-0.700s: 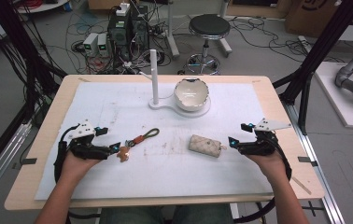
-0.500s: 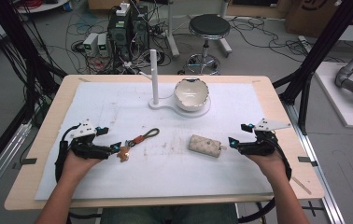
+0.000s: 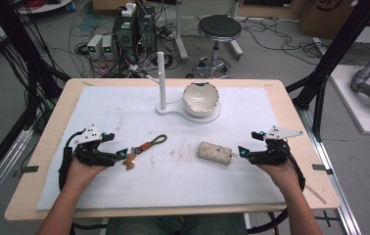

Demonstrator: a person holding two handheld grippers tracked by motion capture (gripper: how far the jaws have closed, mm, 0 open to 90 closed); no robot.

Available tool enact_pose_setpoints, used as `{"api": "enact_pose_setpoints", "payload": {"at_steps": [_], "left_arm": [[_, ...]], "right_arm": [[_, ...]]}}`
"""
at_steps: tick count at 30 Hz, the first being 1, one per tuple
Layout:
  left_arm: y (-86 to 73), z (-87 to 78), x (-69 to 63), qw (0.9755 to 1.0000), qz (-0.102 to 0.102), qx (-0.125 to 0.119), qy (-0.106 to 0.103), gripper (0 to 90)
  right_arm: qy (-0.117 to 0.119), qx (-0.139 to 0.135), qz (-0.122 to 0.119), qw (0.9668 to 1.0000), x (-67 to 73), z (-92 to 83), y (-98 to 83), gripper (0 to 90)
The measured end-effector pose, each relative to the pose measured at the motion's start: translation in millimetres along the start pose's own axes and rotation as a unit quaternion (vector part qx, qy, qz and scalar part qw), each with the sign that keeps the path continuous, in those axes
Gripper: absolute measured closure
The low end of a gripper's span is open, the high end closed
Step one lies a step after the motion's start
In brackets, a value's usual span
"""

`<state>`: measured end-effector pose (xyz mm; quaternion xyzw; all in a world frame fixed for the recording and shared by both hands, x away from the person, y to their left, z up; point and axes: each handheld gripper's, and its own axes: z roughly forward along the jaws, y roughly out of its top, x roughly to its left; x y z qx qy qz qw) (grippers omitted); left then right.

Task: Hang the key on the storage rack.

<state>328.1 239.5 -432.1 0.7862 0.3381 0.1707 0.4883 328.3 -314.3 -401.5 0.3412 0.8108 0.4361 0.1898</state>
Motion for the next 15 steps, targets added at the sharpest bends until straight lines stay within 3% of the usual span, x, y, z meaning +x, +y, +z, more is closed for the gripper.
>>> {"api": "enact_pose_setpoints", "payload": {"at_steps": [15], "left_arm": [[12.4, 38.2, -6.7, 0.9993, 0.016, 0.026, -0.023, 16.7]], "right_arm": [[-0.006, 0.003, 0.009, 0.9999, -0.6, -16.1, -17.8, 19.8]]}}
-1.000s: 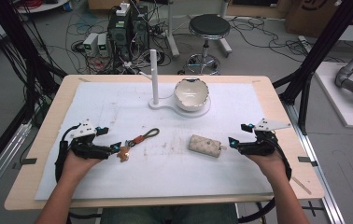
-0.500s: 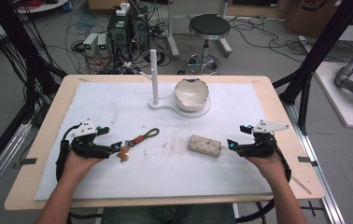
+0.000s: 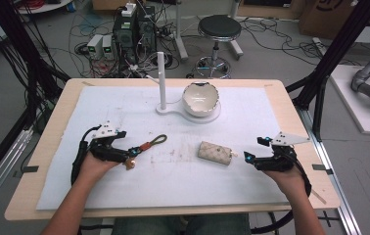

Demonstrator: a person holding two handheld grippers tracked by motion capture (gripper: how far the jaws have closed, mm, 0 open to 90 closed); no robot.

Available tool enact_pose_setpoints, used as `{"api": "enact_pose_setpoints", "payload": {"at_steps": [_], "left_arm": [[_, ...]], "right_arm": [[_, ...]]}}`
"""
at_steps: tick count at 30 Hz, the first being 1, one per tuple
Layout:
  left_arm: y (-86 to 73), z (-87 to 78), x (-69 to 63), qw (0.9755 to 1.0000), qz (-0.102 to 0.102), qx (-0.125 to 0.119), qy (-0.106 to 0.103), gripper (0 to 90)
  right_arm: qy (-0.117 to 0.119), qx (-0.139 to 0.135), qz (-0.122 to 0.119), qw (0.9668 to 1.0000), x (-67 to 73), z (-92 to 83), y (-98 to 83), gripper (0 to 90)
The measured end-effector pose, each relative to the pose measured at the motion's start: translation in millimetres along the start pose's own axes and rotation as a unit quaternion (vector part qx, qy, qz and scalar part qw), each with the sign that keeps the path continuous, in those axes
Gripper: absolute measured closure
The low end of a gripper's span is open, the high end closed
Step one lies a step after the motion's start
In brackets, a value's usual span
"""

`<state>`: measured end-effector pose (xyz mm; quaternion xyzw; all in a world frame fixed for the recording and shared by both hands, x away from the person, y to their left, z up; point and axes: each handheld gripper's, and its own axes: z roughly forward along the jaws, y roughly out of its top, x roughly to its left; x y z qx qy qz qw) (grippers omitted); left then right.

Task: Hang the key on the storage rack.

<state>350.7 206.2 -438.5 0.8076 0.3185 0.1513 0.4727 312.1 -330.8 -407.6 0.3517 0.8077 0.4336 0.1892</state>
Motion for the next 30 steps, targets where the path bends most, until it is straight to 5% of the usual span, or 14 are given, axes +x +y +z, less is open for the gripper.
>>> {"api": "enact_pose_setpoints", "payload": {"at_steps": [14, 23, 30], "left_arm": [[3.6, 39.0, -6.7, 0.9978, 0.026, 0.061, -0.009, 21.0], [4.4, 44.3, -8.6, 0.996, 0.034, 0.082, 0.006, 43.8], [4.5, 44.0, -10.6, 0.9957, 0.045, 0.081, -0.007, 55.0]], "right_arm": [[-0.005, 0.008, 0.005, 0.9999, -0.9, -10.5, -13.4, 19.8], [0.001, 0.01, 0.001, 1.0, 0.3, -8.9, -13.4, 19.8], [0.001, 0.011, -0.001, 0.9999, 1.0, -8.0, -12.7, 19.8]]}}
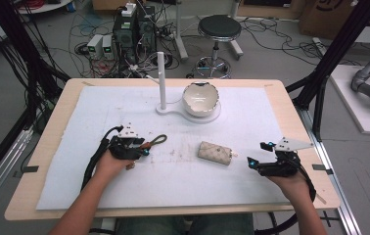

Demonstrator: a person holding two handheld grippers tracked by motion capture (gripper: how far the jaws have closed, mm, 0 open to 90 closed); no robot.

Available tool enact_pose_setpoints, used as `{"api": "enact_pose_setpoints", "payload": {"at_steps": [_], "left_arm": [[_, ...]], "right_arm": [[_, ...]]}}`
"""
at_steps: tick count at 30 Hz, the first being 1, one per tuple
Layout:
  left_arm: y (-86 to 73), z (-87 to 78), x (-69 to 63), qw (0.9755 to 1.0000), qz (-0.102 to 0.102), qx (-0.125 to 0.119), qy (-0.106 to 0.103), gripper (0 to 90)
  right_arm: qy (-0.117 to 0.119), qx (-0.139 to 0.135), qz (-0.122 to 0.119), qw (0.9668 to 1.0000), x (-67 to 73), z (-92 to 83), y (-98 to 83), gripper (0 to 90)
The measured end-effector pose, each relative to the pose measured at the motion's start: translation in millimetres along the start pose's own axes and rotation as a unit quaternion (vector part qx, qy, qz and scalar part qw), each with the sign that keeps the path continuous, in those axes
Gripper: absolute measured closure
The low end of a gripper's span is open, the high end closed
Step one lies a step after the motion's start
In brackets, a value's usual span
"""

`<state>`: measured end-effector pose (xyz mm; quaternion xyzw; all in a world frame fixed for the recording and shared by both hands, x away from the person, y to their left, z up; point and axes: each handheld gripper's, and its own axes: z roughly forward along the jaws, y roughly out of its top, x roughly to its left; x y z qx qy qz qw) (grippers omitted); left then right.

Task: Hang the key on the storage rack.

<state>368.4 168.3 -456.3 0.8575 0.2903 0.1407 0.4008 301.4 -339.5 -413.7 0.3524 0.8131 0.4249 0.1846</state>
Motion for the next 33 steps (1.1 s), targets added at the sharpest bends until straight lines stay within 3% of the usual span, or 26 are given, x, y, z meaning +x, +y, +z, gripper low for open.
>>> {"api": "enact_pose_setpoints", "payload": {"at_steps": [7, 11, 12, 18, 22, 25, 33], "left_arm": [[-0.3, -0.2, 0.0, 1.0, -0.001, -0.003, -0.004, 66.7], [-0.2, -0.3, -0.3, 0.9998, 0.016, -0.004, -0.007, 68.8], [0.2, -0.1, -1.3, 0.9996, 0.029, -0.006, -0.006, 69.3], [2.7, -3.2, -3.7, 0.9992, 0.04, 0.001, 0.003, 70.9], [6.8, -15.6, -2.9, 0.9989, 0.037, -0.023, 0.016, 71.0], [10.8, -25.9, -3.1, 0.9983, 0.025, -0.046, 0.025, 71.0], [36.4, -50.5, -8.8, 0.995, 0.042, -0.083, 0.039, 71.0]], "right_arm": [[0.001, 0.002, 0.0, 1.0, 0.9, 1.0, 0.0, 19.8], [0.0, 0.005, -0.002, 1.0, 1.5, 1.7, 0.0, 19.8], [0.001, 0.004, -0.004, 1.0, 1.3, 2.1, 0.0, 19.8], [0.003, 0.005, -0.003, 1.0, 2.0, 3.7, 1.3, 19.8], [0.003, 0.004, -0.004, 1.0, 1.6, 5.5, 1.8, 19.8], [0.004, 0.007, -0.005, 1.0, 1.1, 8.0, 1.9, 19.8], [0.011, 0.006, -0.006, 0.9999, 2.9, 13.0, 5.6, 19.8]]}}
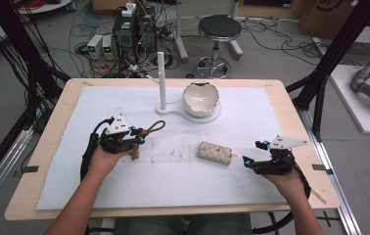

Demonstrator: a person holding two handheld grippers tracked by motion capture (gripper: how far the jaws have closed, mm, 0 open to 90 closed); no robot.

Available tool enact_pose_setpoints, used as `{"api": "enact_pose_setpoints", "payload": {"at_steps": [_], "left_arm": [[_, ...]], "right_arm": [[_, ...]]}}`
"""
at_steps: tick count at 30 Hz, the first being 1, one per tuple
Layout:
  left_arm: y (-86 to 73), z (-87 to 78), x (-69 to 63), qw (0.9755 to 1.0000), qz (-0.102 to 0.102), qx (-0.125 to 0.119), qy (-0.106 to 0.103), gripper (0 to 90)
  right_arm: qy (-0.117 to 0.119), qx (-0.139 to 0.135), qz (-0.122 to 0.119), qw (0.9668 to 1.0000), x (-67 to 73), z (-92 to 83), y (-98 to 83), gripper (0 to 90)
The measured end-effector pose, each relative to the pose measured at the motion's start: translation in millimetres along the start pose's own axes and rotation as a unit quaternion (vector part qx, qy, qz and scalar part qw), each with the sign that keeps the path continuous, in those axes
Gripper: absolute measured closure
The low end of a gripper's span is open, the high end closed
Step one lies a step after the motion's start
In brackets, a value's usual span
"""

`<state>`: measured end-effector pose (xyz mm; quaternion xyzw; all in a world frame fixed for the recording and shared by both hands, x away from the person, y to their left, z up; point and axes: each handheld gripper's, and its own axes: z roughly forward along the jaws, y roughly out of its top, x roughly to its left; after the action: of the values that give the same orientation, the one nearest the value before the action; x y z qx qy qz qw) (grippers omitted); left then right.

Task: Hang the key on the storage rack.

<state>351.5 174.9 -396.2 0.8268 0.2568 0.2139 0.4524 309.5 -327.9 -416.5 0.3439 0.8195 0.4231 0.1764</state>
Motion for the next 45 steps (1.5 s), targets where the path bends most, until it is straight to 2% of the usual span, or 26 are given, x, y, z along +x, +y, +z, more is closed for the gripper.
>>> {"api": "enact_pose_setpoints", "payload": {"at_steps": [3, 6, 15, 16, 24, 28, 31, 36, 37, 39, 45], "left_arm": [[10.4, -6.2, 3.0, 1.0, 0.005, -0.003, 0.008, 71.0], [21.0, -13.2, 9.6, 0.9998, 0.001, -0.013, 0.015, 70.9], [61.1, -28.8, 33.9, 0.9984, -0.008, -0.042, 0.036, 70.9], [69.2, -30.0, 39.4, 0.9981, -0.01, -0.048, 0.038, 70.9], [93.1, -26.0, 50.7, 0.9979, -0.004, -0.051, 0.039, 70.9], [105.2, -22.0, 55.0, 0.9983, 0.0, -0.05, 0.03, 70.9], [111.5, -17.5, 60.4, 0.9987, -0.001, -0.046, 0.023, 70.9], [117.0, -11.8, 70.0, 0.9988, -0.003, -0.043, 0.023, 70.9], [116.8, -10.5, 71.7, 0.9987, -0.009, -0.045, 0.023, 70.9], [116.2, -8.2, 75.3, 0.9991, -0.005, -0.032, 0.028, 70.9], [111.6, -0.6, 82.0, 0.9992, -0.013, -0.023, 0.029, 70.8]], "right_arm": [[0.001, 0.003, 0.001, 1.0, 0.6, 2.4, 0.8, 19.8], [0.003, 0.003, -0.005, 1.0, 0.4, 5.1, 2.2, 19.8], [0.007, 0.008, -0.008, 0.9999, 1.4, 9.6, 3.7, 19.8], [0.007, 0.008, -0.007, 0.9999, 1.6, 9.6, 3.7, 19.8], [0.007, 0.01, -0.008, 0.9999, 1.0, 10.9, 3.1, 19.8], [0.007, 0.011, -0.008, 0.9999, 0.8, 11.7, 3.1, 19.8], [0.007, 0.011, -0.008, 0.9999, 1.0, 11.6, 3.0, 19.8], [0.007, 0.012, -0.008, 0.9999, 0.7, 10.9, 2.4, 19.8], [0.007, 0.012, -0.007, 0.9999, 0.8, 10.8, 2.4, 19.8], [0.008, 0.013, -0.006, 0.9999, 0.6, 11.0, 2.2, 19.8], [0.008, 0.018, -0.006, 0.9998, 0.5, 13.5, 1.9, 19.8]]}}
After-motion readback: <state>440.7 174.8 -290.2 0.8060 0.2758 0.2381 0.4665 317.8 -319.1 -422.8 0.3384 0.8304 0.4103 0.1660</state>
